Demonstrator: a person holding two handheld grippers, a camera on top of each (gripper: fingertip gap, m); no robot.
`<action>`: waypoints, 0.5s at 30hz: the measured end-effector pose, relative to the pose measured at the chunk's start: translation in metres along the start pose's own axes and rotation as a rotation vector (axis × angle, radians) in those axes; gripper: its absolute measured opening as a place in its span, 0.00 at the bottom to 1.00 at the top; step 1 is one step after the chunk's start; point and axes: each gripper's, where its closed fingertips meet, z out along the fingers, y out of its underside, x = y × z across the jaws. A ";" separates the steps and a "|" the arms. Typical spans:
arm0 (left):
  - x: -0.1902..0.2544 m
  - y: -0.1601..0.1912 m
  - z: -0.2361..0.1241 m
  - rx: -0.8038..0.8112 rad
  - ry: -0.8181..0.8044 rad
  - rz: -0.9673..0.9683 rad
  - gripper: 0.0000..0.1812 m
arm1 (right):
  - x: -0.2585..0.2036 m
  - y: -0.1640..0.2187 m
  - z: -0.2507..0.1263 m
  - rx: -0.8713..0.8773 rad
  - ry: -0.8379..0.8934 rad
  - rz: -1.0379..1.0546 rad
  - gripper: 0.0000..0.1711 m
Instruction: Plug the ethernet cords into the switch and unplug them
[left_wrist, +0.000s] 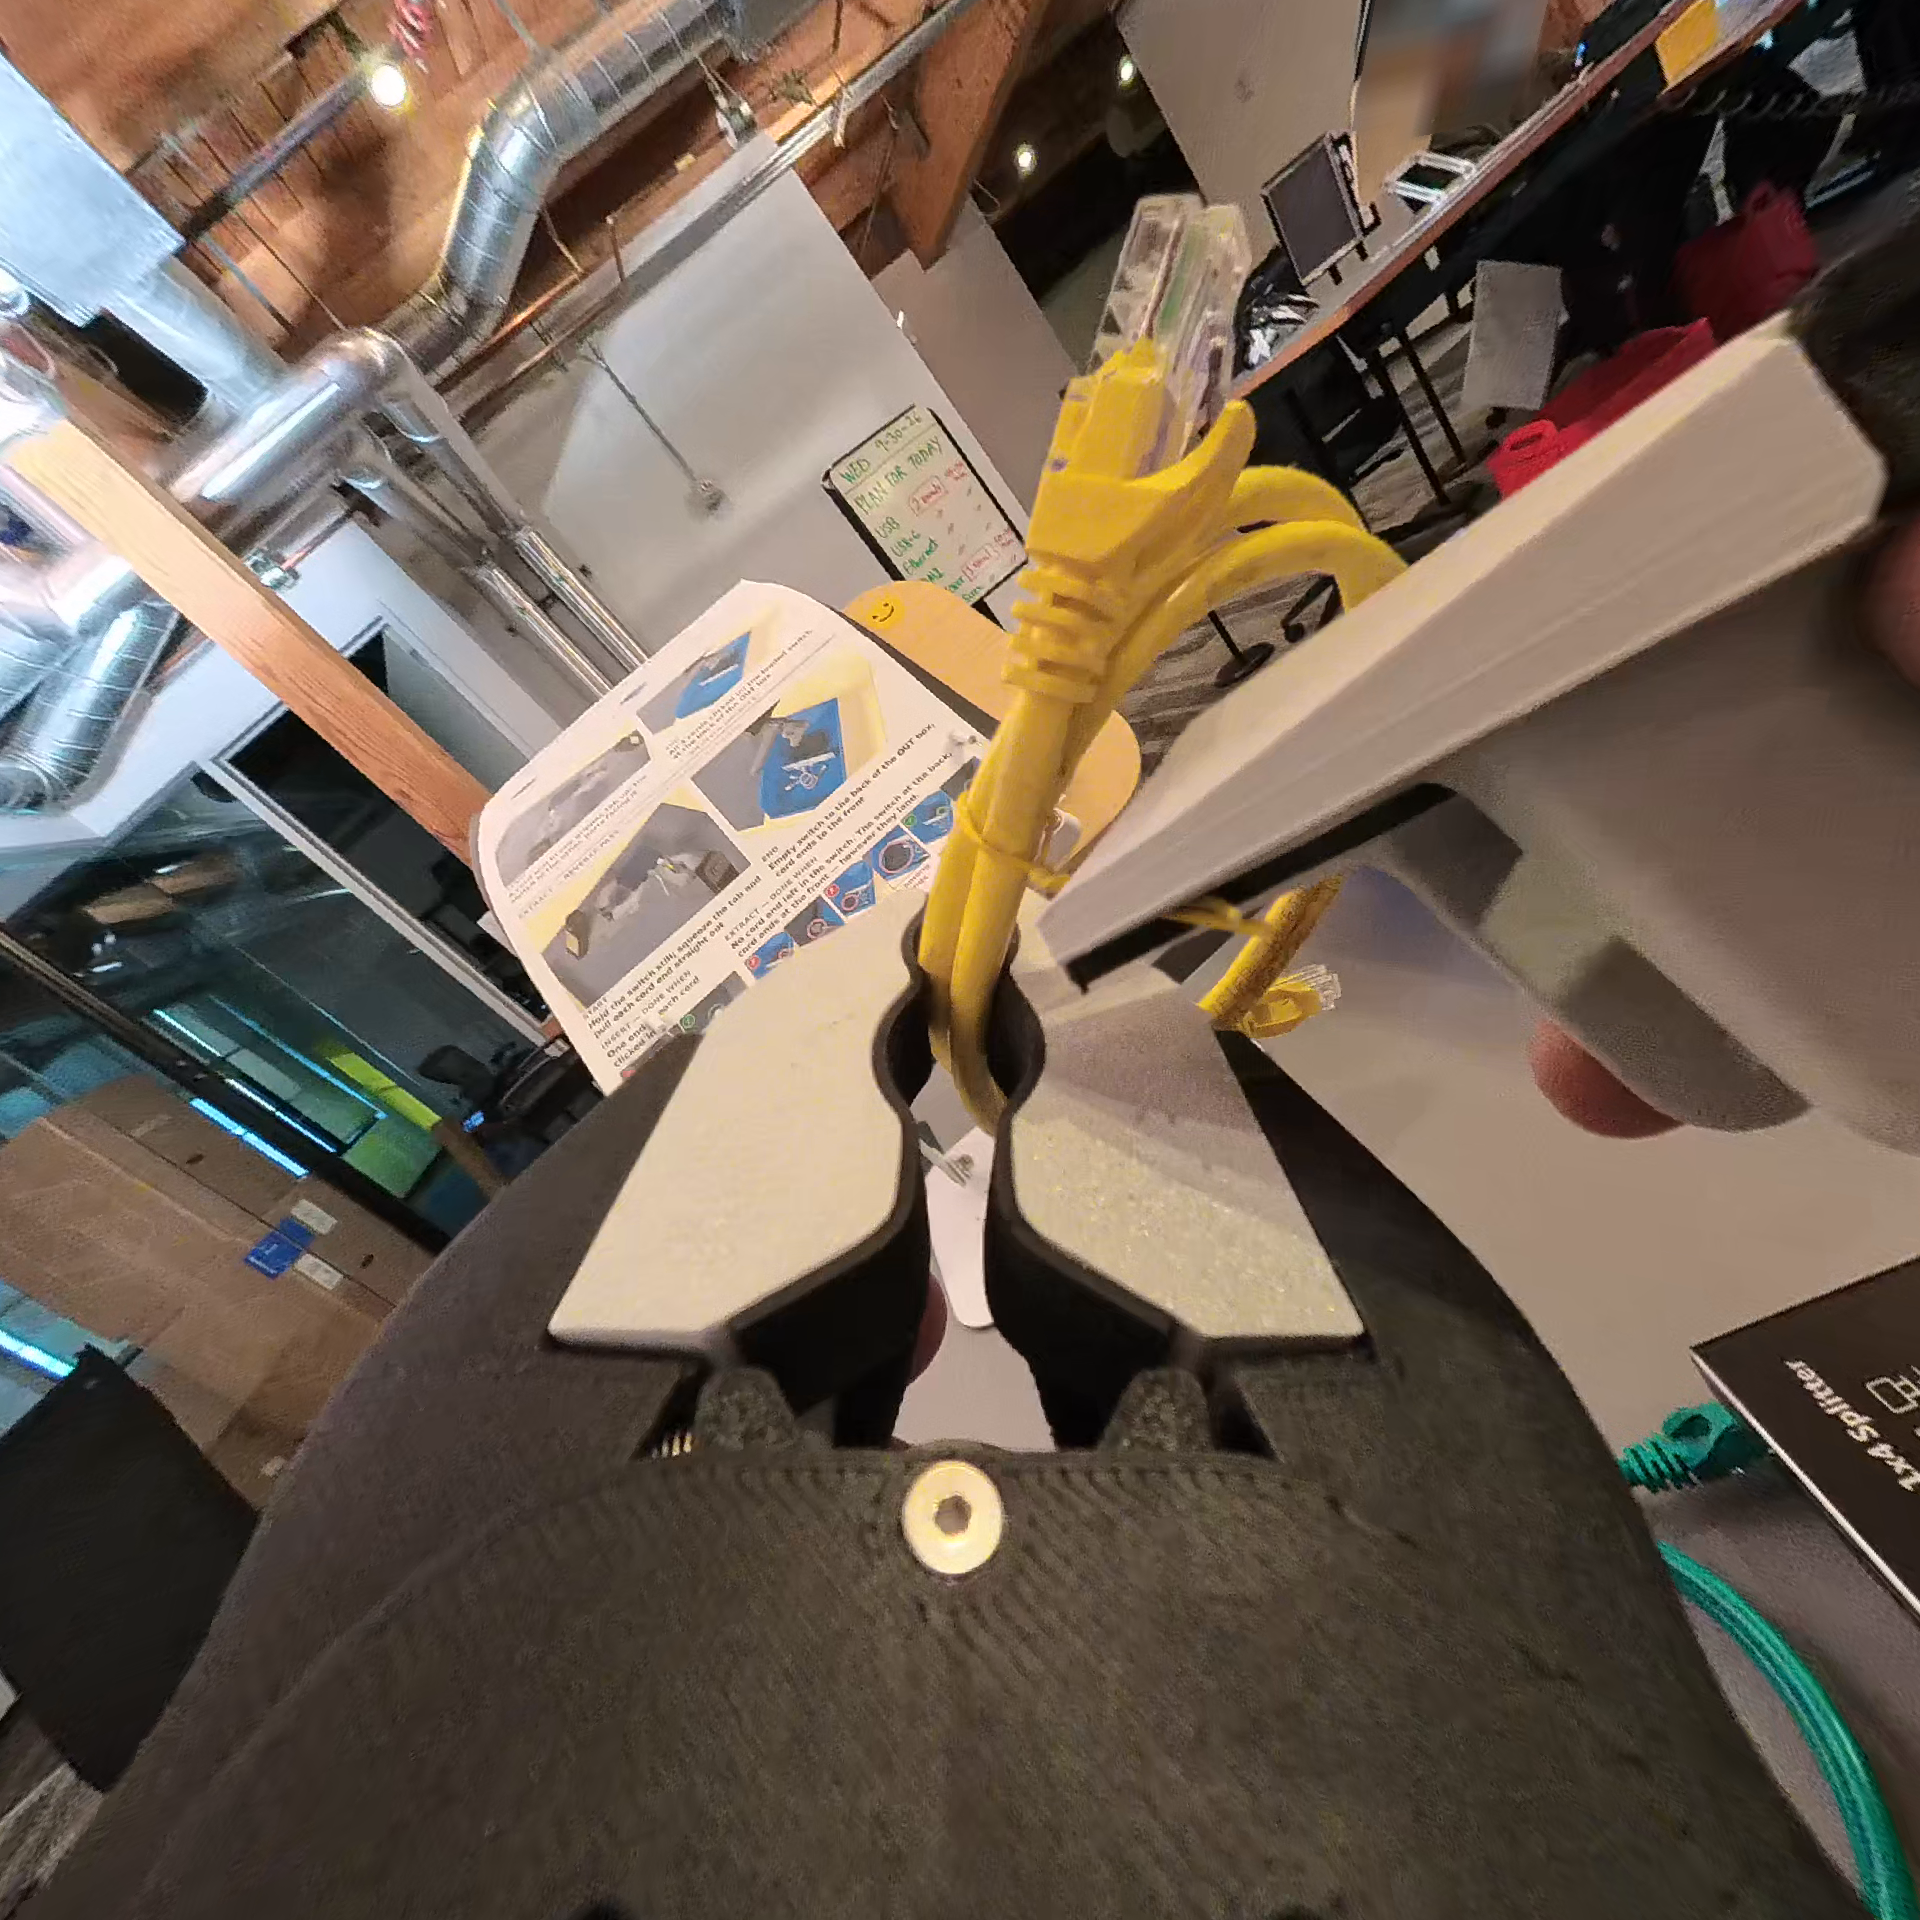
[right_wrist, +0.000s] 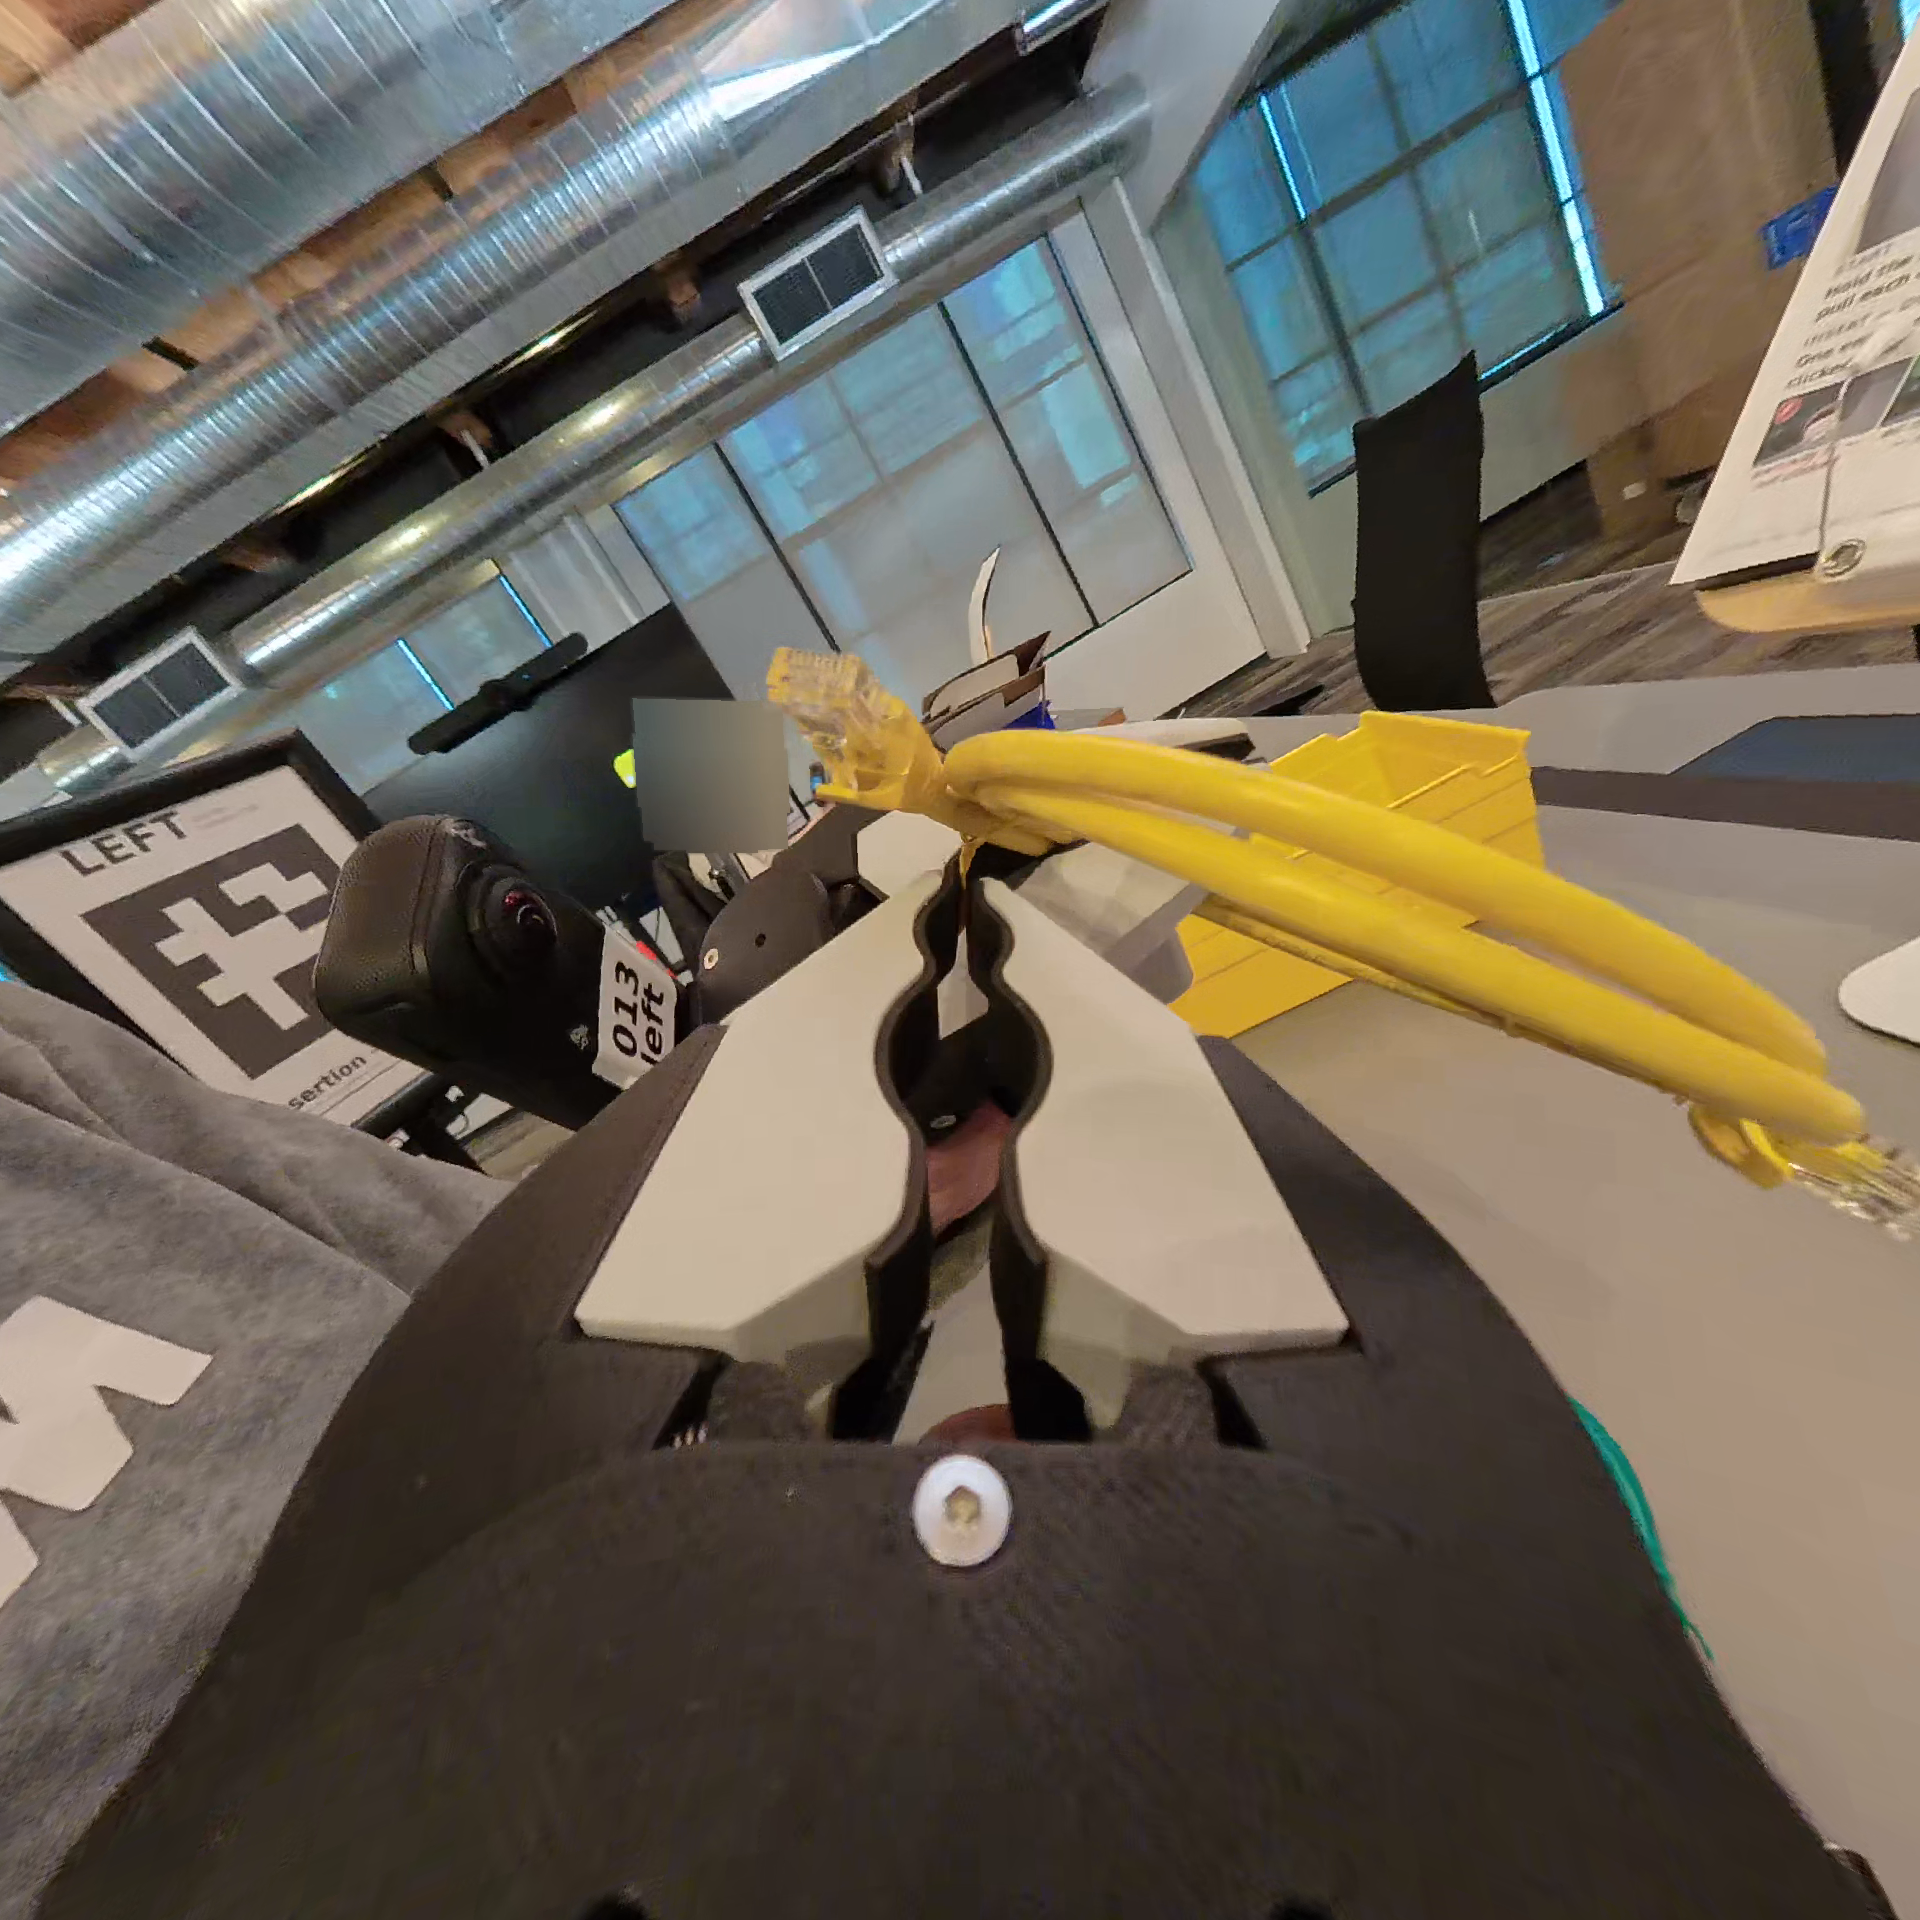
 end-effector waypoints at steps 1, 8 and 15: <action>0.000 0.000 0.000 0.001 -0.001 0.001 0.03 | 0.000 0.000 0.000 -0.002 0.005 -0.014 0.00; 0.009 0.011 0.003 -0.112 0.115 -0.006 0.03 | 0.014 -0.003 -0.004 -0.172 0.365 -0.787 0.00; 0.053 0.035 -0.008 -0.367 0.546 -0.257 0.03 | 0.032 0.002 -0.017 -0.634 0.601 -2.048 0.00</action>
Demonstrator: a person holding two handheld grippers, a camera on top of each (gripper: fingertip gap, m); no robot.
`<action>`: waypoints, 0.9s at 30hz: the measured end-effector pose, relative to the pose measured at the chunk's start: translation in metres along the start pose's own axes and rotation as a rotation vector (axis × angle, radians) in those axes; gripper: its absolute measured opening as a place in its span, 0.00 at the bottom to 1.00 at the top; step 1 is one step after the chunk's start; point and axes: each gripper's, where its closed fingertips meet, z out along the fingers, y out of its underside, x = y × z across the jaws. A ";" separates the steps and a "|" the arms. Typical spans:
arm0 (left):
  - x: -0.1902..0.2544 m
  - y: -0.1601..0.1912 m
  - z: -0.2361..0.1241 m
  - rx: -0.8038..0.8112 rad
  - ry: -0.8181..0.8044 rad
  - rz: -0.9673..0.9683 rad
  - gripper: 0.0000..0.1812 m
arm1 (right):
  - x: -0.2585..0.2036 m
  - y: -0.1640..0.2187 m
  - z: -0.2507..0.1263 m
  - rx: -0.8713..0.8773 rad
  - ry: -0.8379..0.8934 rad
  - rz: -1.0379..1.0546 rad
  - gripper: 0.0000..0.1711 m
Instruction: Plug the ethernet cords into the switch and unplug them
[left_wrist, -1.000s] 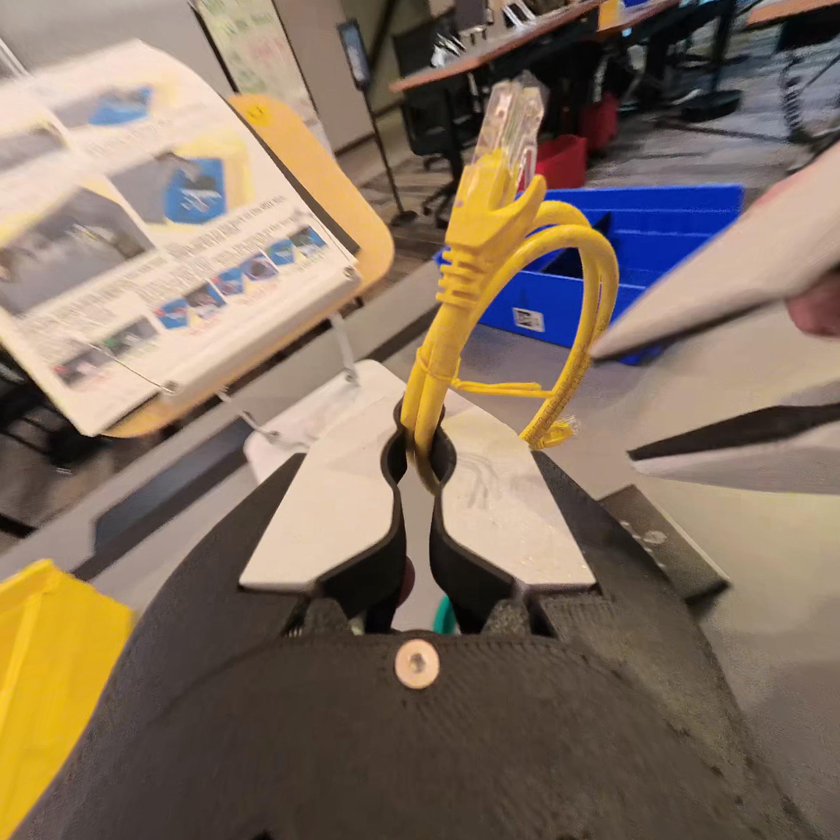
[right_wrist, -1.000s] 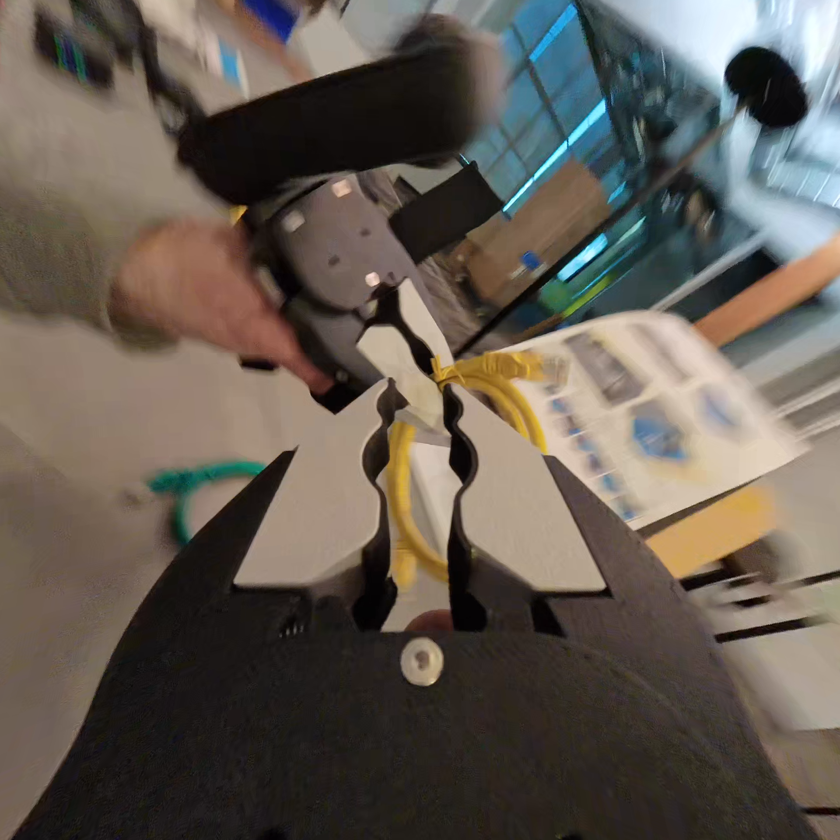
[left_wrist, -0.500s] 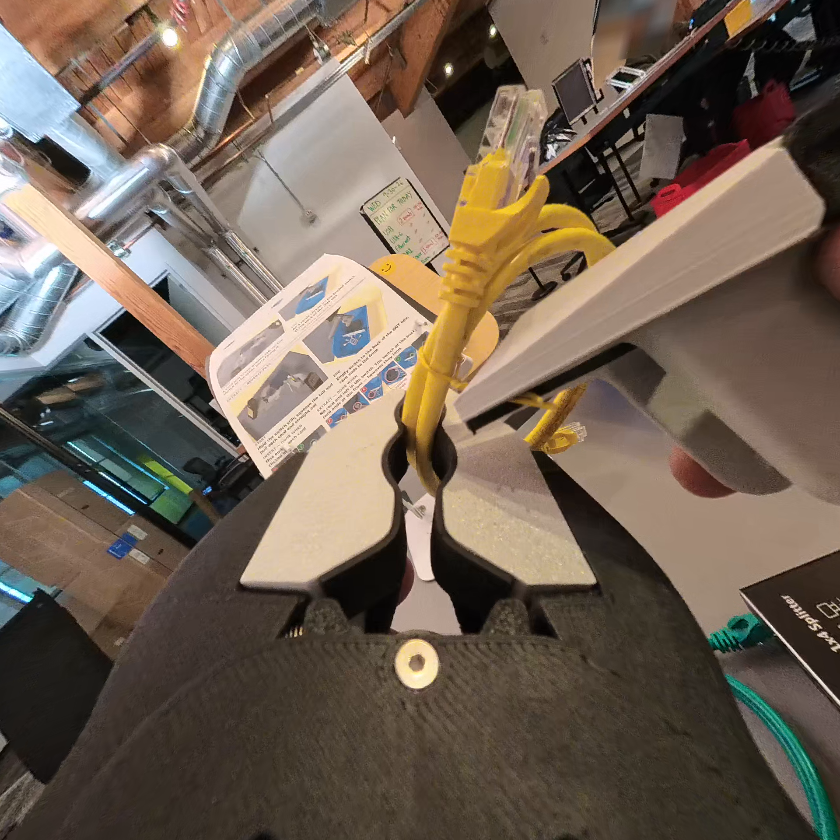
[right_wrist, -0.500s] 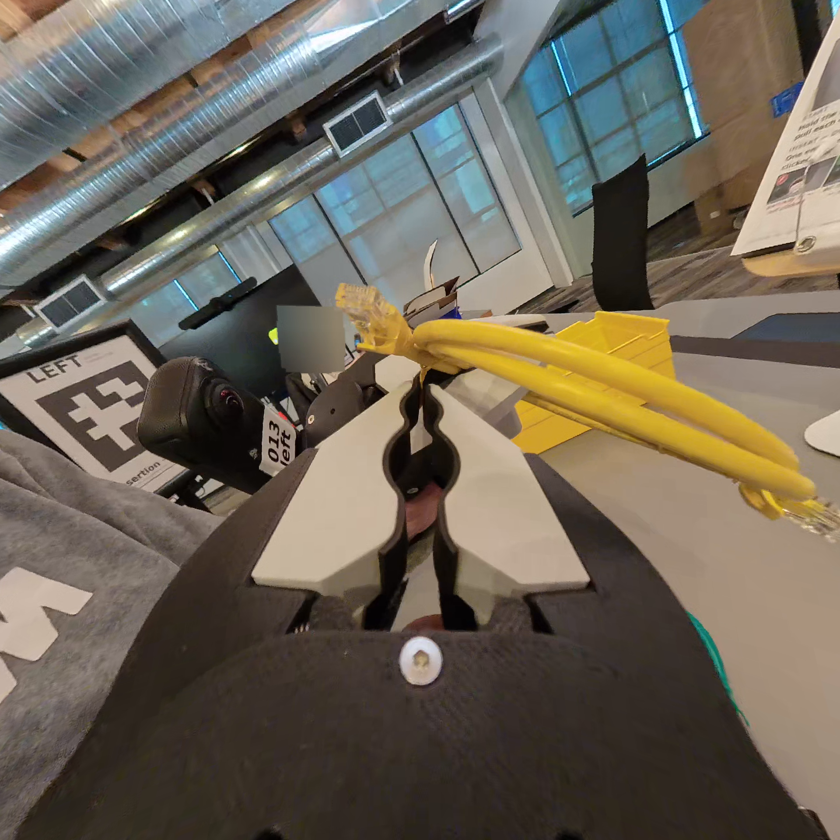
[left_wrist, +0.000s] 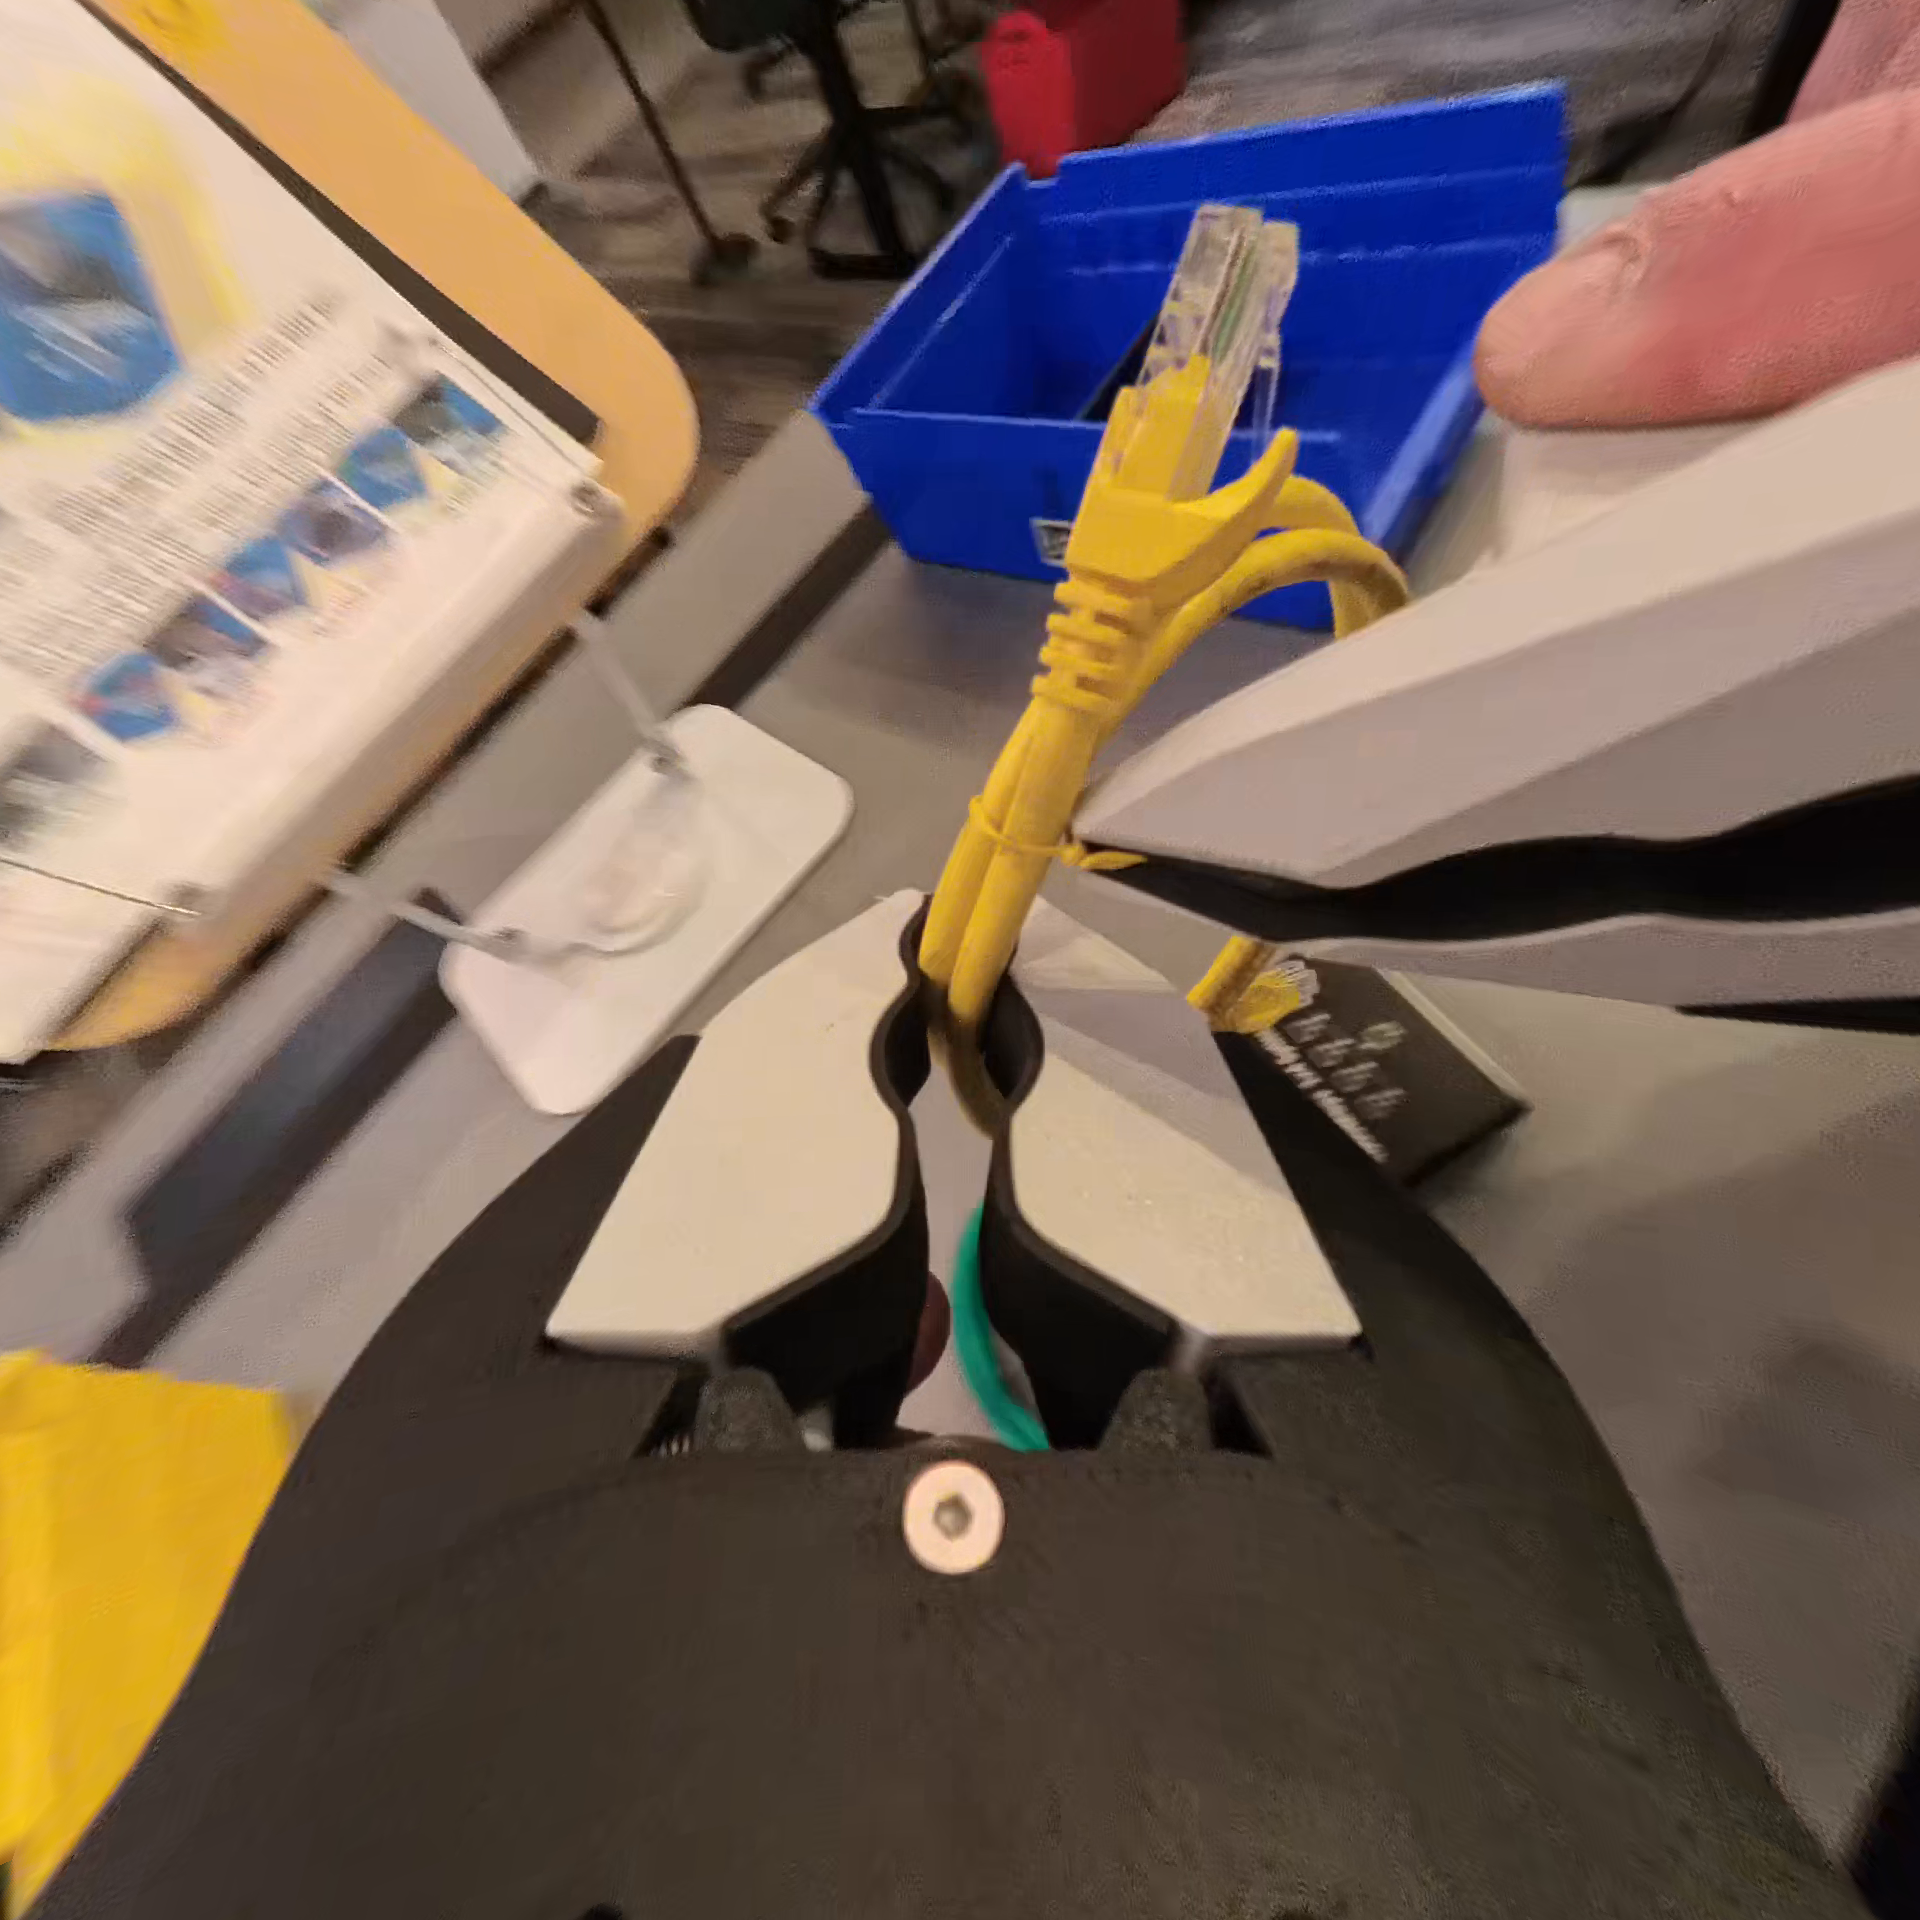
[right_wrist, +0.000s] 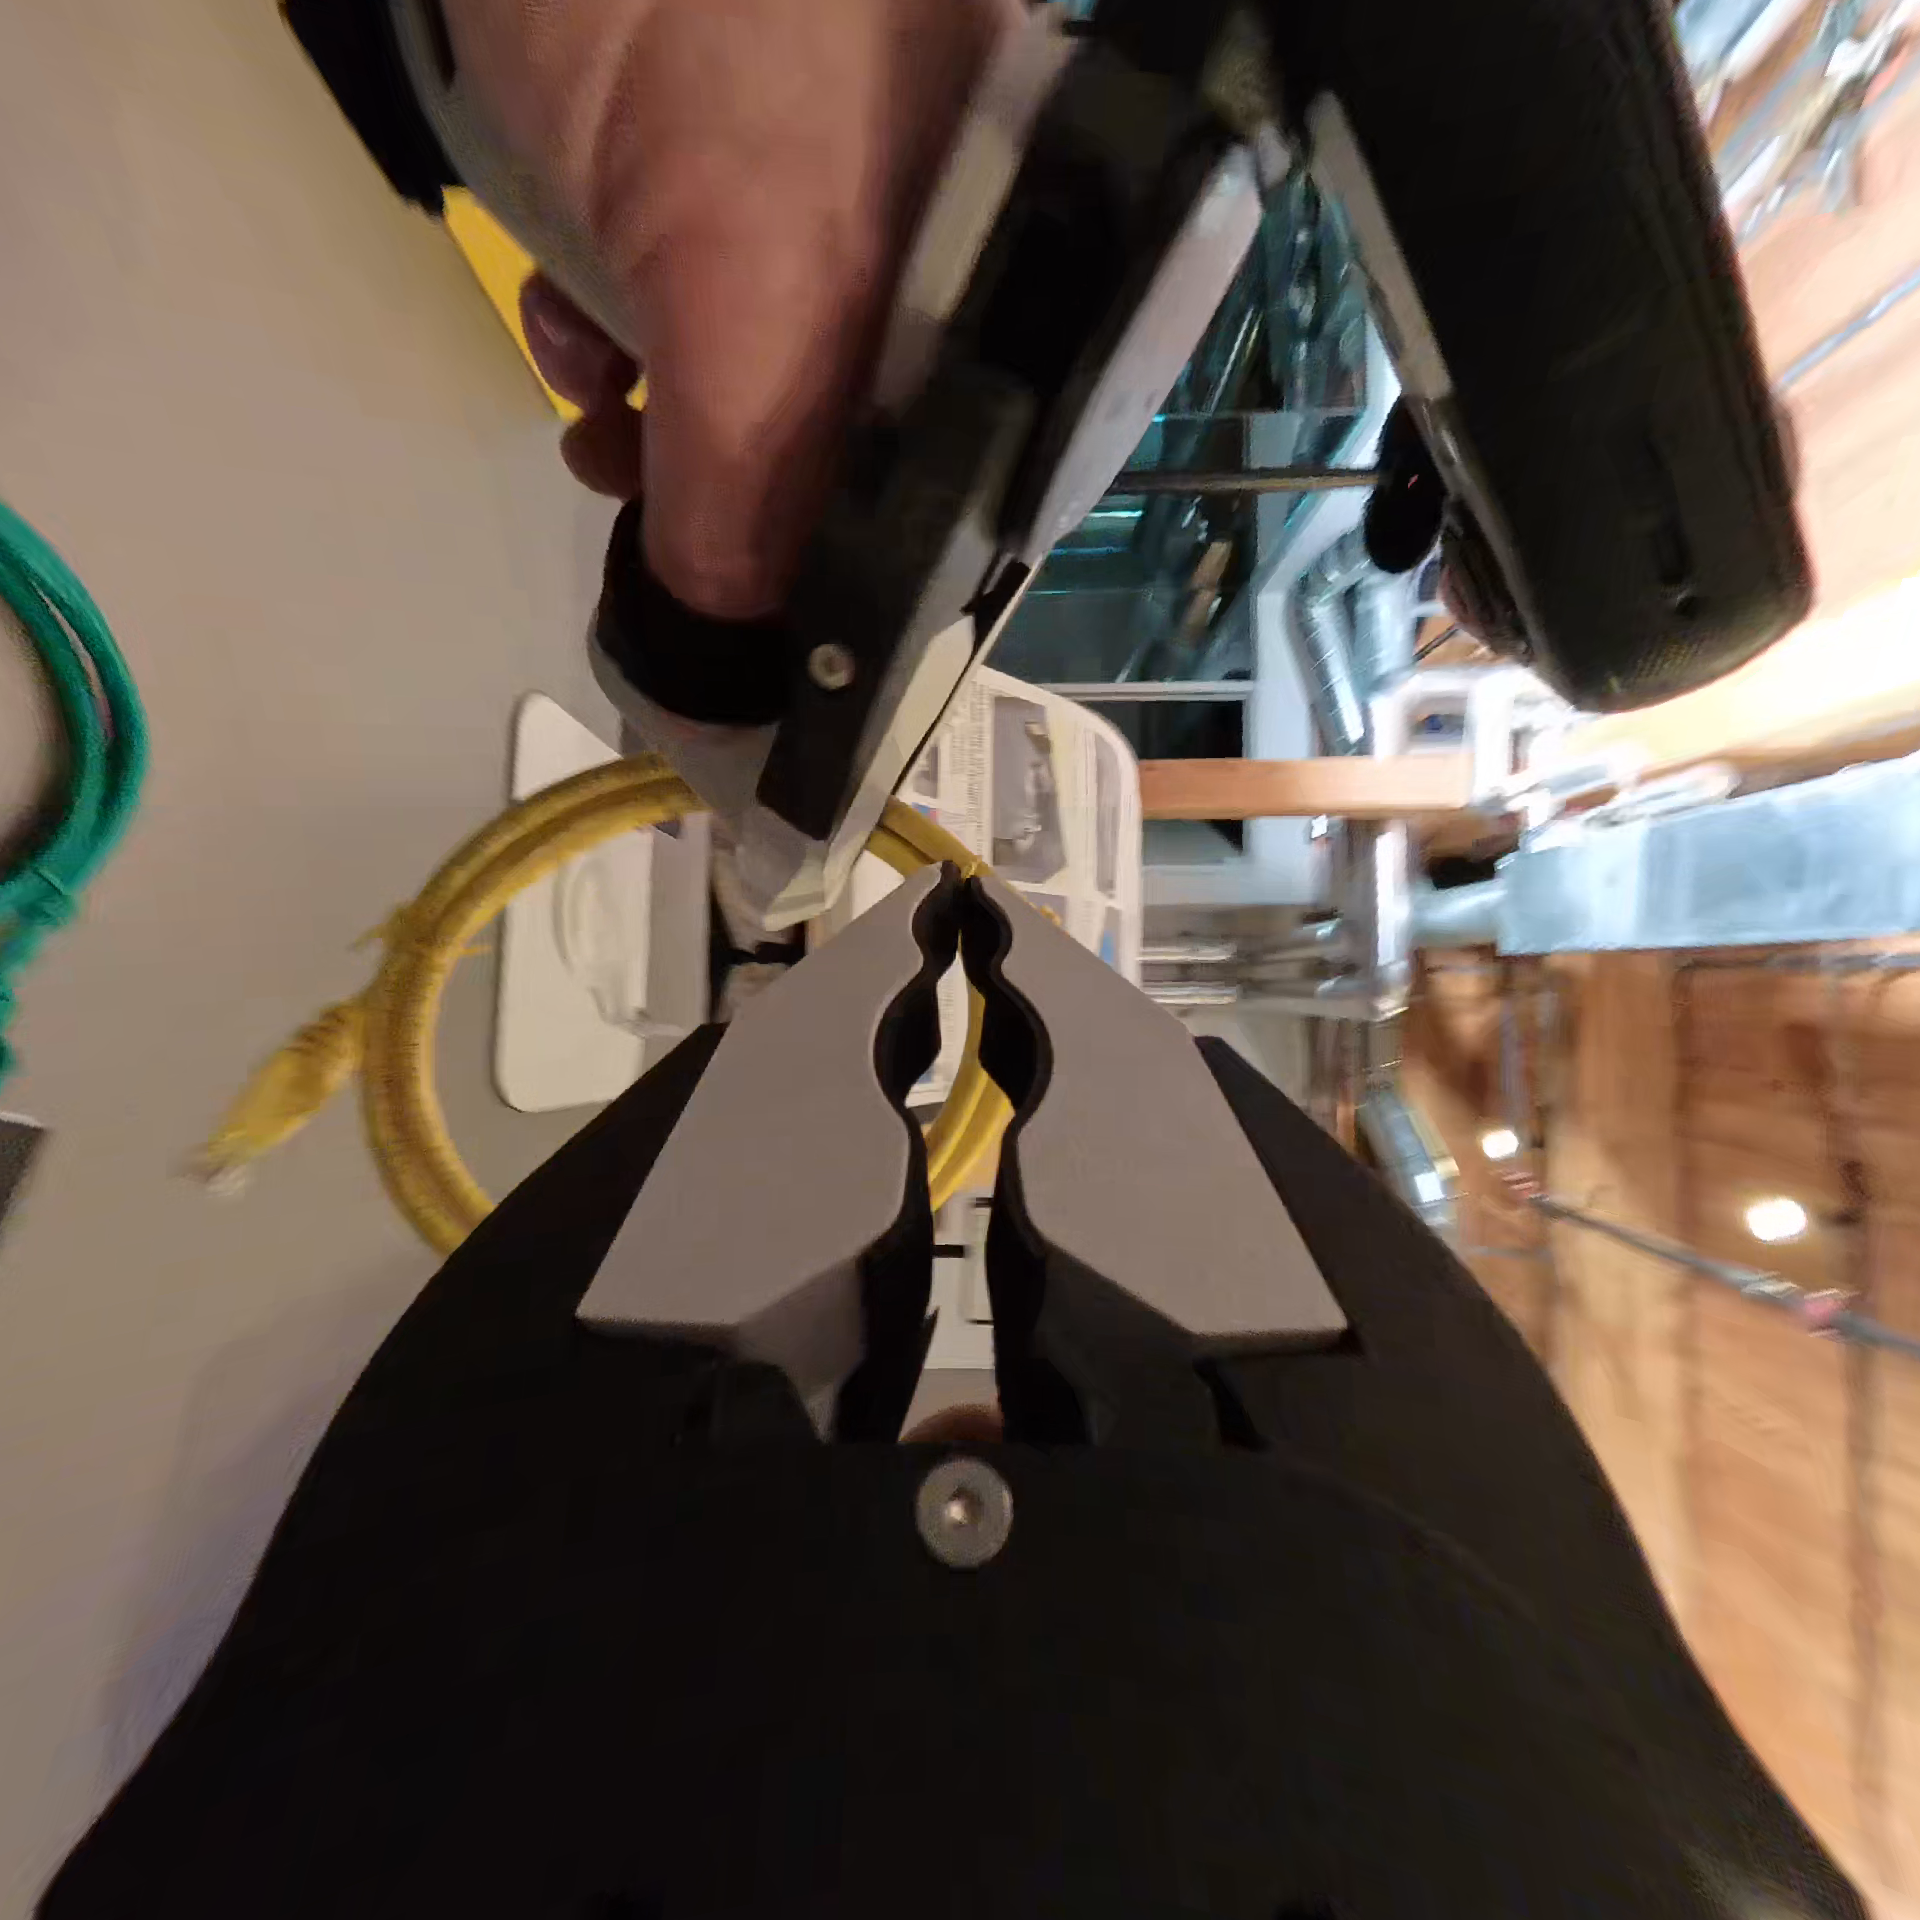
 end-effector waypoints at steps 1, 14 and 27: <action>0.005 0.001 0.002 0.002 0.045 -0.055 0.03 | 0.000 0.001 0.000 0.001 0.012 -0.053 0.00; -0.027 -0.036 -0.012 0.263 -0.344 0.146 0.03 | 0.021 0.007 -0.010 0.440 -0.455 1.793 0.07; -0.026 -0.046 -0.019 0.344 -0.435 0.240 0.03 | 0.024 -0.011 -0.010 0.654 -0.658 2.059 0.00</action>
